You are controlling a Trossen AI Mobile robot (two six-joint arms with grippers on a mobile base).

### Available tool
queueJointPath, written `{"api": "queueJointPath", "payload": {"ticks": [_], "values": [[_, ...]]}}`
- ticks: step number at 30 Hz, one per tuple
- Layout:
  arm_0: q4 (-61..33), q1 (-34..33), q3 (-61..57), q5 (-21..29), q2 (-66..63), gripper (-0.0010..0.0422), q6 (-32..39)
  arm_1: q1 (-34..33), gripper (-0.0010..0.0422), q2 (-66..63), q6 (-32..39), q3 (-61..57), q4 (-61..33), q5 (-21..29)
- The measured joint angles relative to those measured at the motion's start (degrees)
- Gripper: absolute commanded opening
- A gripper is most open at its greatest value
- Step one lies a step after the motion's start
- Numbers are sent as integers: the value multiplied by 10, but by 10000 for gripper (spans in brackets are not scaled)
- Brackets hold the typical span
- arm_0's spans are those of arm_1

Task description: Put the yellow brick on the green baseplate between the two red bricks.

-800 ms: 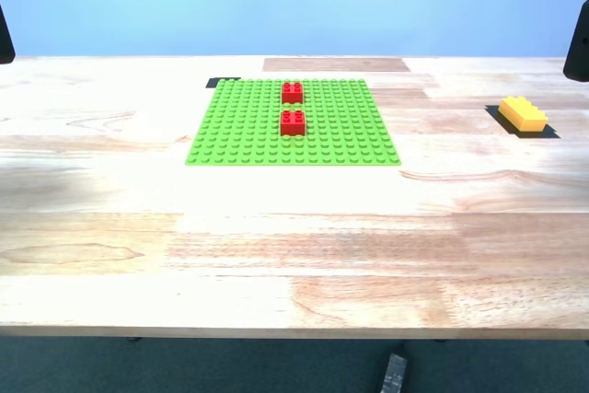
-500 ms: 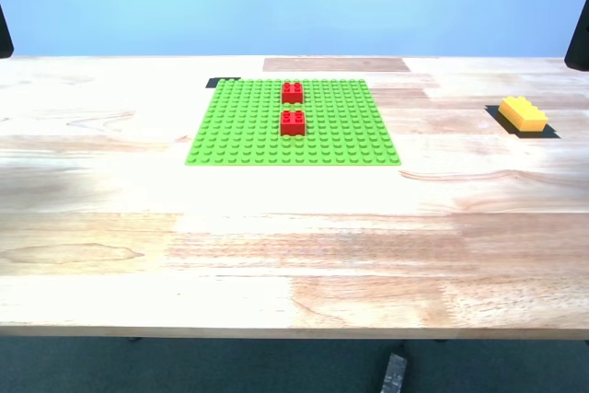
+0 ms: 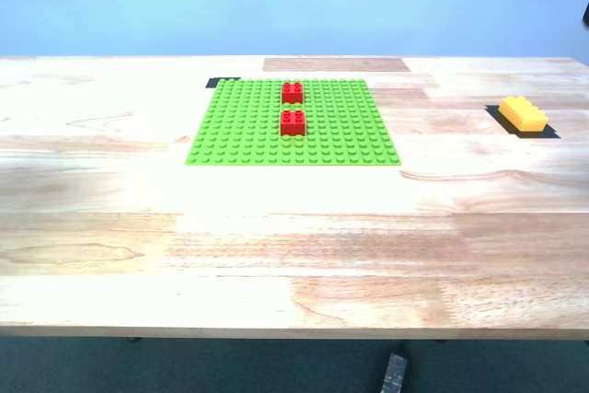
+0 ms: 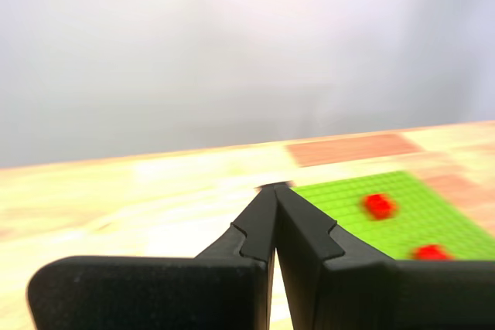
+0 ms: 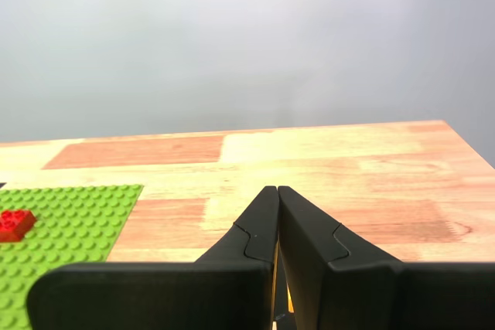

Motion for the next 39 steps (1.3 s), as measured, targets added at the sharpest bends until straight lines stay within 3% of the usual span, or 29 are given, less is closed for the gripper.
{"api": "queueJointPath", "payload": {"ticks": [5,8,14,18,22,25,31,39], "values": [[-41,0,87,121,83,0,9,0,0,82,21,85,-57,8],[-100,0,140,171,132,0,56,-1,0,147,22,142,-107,18],[-242,0,238,186,216,0,181,-14,0,289,3,261,-203,16],[-283,0,276,191,254,0,219,-37,0,383,-22,337,-255,13],[-287,0,294,212,274,0,229,-64,0,478,-71,426,-333,-37],[-285,0,298,221,284,0,229,-81,10,550,-78,503,-402,-48],[-281,0,300,231,293,0,229,-101,93,661,-103,624,-519,-54],[-283,0,300,231,293,0,229,-103,257,730,-123,655,-530,-82]]}}
